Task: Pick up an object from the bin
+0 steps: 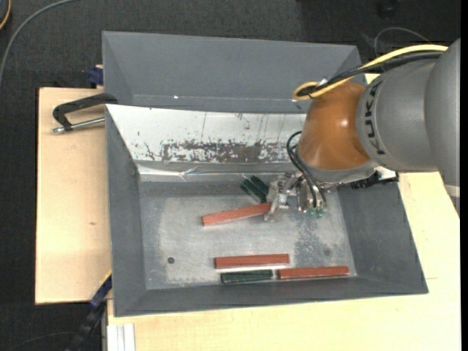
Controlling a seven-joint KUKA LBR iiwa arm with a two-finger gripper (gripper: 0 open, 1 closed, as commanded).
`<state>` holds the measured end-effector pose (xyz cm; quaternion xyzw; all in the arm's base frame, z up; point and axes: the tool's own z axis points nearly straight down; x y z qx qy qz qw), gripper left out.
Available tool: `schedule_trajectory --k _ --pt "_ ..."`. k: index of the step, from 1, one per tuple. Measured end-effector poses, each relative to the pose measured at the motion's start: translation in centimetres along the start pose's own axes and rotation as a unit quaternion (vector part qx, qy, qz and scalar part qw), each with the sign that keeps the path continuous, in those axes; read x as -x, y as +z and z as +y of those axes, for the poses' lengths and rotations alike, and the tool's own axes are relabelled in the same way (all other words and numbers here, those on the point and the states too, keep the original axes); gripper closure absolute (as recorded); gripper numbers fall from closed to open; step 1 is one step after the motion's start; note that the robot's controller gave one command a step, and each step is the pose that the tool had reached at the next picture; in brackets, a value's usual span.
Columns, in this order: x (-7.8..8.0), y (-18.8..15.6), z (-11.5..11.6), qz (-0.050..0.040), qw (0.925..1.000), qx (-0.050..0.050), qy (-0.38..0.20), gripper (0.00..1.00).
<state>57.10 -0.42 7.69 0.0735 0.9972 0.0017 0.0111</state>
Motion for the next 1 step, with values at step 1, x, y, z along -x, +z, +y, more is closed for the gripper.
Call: schedule_trajectory --k 1 --pt "-0.52 0.53 -0.11 0.0087 1.0000 -0.002 0.000 0.00"
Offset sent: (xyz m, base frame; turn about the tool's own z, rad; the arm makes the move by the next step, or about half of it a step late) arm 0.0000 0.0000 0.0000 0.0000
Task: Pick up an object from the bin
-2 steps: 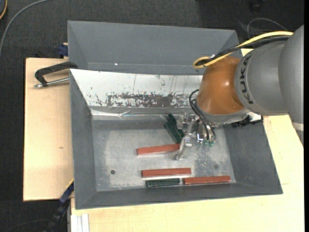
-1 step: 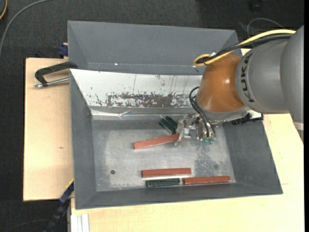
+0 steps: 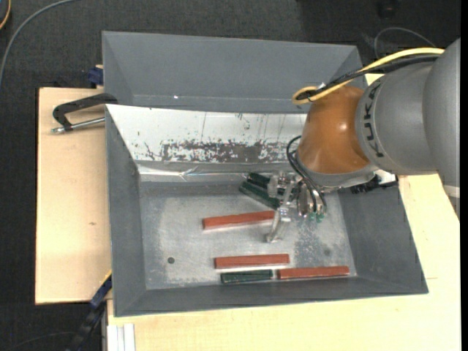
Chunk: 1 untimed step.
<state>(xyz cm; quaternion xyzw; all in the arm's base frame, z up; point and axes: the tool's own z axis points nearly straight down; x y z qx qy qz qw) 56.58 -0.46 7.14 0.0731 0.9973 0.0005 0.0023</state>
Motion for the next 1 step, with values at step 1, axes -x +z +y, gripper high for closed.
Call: schedule_trajectory --k 1 --pt "-4.84 -0.05 5.45 -0.0003 0.9972 0.001 -0.074 0.00"
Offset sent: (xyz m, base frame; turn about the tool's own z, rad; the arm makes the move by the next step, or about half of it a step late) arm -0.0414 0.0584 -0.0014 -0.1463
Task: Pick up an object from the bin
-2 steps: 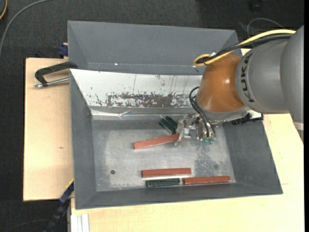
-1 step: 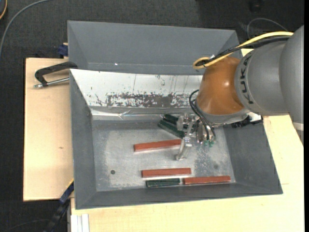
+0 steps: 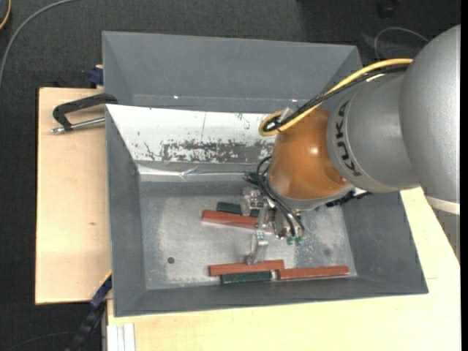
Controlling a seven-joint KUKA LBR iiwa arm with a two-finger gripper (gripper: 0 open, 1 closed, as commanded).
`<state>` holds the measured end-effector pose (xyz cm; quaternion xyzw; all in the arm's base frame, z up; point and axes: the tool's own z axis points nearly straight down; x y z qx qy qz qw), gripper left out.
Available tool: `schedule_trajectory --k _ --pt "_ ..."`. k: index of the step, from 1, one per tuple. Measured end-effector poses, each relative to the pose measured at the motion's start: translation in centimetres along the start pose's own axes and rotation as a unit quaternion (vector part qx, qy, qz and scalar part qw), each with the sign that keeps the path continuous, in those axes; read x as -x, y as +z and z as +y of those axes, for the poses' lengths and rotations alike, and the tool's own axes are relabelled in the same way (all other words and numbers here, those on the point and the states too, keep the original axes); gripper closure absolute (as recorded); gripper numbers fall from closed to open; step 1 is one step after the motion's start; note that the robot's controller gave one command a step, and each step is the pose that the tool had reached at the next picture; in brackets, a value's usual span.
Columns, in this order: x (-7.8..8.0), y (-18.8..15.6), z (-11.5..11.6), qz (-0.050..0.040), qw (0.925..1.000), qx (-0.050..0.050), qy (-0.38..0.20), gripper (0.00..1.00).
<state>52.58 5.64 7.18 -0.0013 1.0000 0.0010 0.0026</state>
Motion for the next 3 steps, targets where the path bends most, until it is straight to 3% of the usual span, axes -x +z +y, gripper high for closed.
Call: schedule_trajectory --k 1,2,3 --pt "6.7 0.0 1.7 -0.0009 0.9999 0.000 -0.014 0.00" --pt "6.7 -0.1 1.8 -0.0003 0.9999 0.000 -0.015 1.00" --pt "6.3 -16.0 5.1 -0.0026 0.9988 0.000 -0.048 1.00"
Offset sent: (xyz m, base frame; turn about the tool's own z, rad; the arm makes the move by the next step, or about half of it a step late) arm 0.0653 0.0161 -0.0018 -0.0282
